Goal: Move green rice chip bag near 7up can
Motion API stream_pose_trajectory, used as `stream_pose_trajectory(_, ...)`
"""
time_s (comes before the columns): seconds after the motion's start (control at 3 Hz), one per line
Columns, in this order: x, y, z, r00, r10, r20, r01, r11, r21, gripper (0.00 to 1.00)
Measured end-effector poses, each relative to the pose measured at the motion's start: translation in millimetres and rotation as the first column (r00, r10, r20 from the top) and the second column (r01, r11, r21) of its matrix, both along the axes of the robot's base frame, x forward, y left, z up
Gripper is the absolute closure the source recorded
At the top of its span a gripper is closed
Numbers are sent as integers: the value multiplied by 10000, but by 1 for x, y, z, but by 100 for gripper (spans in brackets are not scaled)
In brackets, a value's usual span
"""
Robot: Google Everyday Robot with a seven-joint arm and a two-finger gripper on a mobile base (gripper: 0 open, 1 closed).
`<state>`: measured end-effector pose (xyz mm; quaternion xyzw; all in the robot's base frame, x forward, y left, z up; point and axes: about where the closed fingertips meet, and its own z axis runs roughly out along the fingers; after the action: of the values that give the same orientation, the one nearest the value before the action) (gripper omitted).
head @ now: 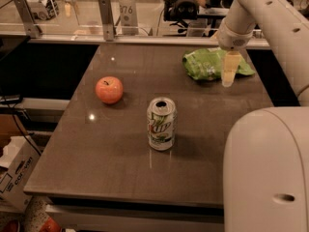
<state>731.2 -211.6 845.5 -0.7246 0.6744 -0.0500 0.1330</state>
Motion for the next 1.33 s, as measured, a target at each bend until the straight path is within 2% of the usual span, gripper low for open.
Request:
stream_pose_trajectory(0.33, 4, 2, -8, 9998, 121, -143, -124, 9997, -219, 0)
stream_pose_trajectory(0.67, 6, 3, -12, 9996, 77, -268, -89, 9990, -433, 16)
stream_pose_trajectory(1.33, 2, 3, -9, 9993, 92, -376, -114, 9982, -588, 62)
